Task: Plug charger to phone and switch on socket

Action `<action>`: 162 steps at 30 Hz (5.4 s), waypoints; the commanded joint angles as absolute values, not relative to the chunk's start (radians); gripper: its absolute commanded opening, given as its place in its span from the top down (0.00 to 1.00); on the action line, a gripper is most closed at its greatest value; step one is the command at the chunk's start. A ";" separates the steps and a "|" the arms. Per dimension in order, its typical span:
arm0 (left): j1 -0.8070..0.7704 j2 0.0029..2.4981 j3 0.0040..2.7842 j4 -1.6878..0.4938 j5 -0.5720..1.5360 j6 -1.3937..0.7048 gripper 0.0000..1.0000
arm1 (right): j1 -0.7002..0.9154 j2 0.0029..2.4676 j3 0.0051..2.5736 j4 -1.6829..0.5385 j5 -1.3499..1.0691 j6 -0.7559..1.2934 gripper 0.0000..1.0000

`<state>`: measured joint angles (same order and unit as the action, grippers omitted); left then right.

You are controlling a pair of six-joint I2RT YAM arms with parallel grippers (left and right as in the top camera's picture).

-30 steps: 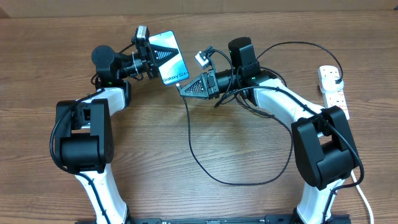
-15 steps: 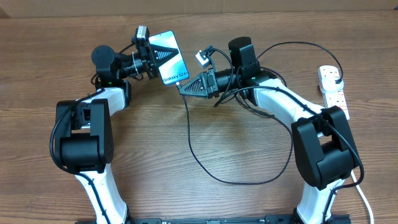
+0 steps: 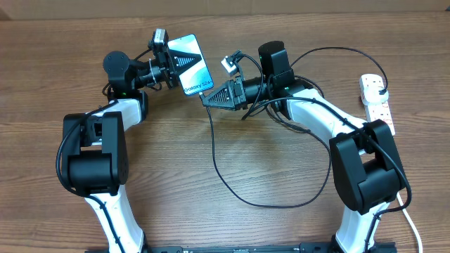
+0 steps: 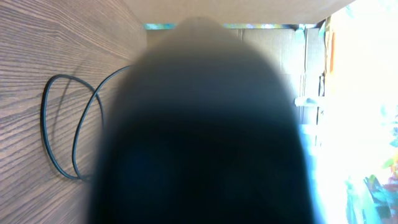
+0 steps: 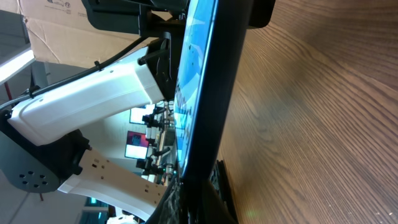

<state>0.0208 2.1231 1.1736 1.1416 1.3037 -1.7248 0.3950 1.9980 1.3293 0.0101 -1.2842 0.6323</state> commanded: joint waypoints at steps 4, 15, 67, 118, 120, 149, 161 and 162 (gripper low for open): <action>0.021 2.106 1.181 1.148 1.284 -1.701 0.96 | 0.392 1.964 1.335 0.022 -1.348 0.633 0.96; 0.019 2.106 1.181 1.126 1.282 -1.689 0.95 | 0.391 1.964 1.335 0.022 -1.317 0.648 0.96; 0.019 2.106 1.181 1.126 1.310 -1.689 0.96 | 0.391 1.964 1.335 0.108 -1.226 0.737 0.96; 0.019 2.106 1.181 1.126 1.309 -1.710 0.95 | 0.369 1.964 1.335 0.073 -1.202 0.733 0.96; 0.019 2.106 1.181 1.126 1.309 -1.710 0.95 | 0.369 1.964 1.335 0.073 -1.197 0.733 0.96; 0.021 2.106 1.181 1.126 1.256 -1.709 0.95 | 0.369 1.964 1.335 0.066 -1.213 0.733 0.96; 0.038 2.106 1.181 1.126 1.257 -1.709 0.96 | 0.369 1.964 1.335 0.067 -1.210 0.733 0.96; 0.038 2.106 1.181 1.126 1.257 -1.709 0.95 | 0.369 1.964 1.335 0.066 -1.206 0.733 0.96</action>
